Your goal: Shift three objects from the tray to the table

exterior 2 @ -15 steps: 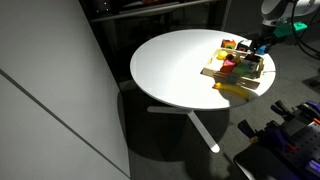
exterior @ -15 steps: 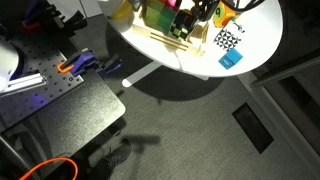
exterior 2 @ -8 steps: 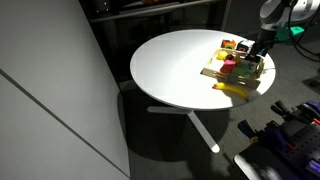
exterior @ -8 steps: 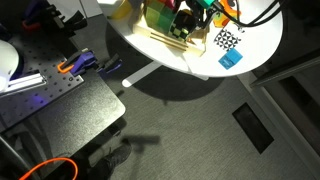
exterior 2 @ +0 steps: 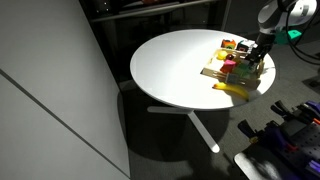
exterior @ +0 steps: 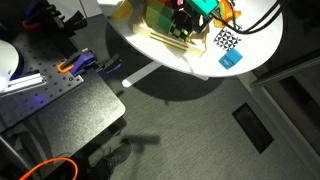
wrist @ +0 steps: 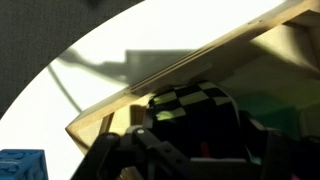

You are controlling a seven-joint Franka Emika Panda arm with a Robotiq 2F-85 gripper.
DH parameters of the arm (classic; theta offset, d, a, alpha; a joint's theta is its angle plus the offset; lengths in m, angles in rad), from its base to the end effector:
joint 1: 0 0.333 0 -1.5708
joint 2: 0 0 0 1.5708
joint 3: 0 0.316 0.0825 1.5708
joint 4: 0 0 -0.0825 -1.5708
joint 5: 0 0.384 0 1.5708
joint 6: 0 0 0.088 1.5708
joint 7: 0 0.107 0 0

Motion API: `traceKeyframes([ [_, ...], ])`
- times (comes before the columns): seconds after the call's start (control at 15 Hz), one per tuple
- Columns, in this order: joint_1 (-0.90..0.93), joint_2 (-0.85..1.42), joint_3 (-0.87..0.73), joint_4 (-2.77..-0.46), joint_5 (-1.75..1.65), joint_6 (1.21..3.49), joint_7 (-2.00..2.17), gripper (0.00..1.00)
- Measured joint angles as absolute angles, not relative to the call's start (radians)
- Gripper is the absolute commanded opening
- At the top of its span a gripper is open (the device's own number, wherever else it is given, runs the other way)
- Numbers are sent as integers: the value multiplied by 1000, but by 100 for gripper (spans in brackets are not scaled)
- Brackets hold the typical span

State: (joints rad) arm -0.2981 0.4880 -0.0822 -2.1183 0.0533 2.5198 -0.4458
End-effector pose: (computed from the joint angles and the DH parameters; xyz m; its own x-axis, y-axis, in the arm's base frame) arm 0.5256 -0.2115 0.1720 0.9963 0.0297 -0.0805 0.0277 -0.9993 -0.0260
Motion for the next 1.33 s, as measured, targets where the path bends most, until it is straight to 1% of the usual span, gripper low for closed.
traceKeyframes([
  [0.47, -292, 472, -81, -2115, 53, 2524, -421, 6],
  [0.53, -289, 464, -82, -2115, 52, 2524, -412, 5],
  [0.6, -285, 454, -82, -2116, 51, 2524, -401, 8],
  [0.73, -272, 424, -83, -2123, 47, 2523, -377, 5],
  [0.8, -263, 407, -83, -2128, 47, 2522, -368, 7],
  [0.87, -253, 388, -82, -2135, 47, 2522, -360, 5],
  [1.33, -194, 277, -39, -2201, 55, 2525, -352, 6],
])
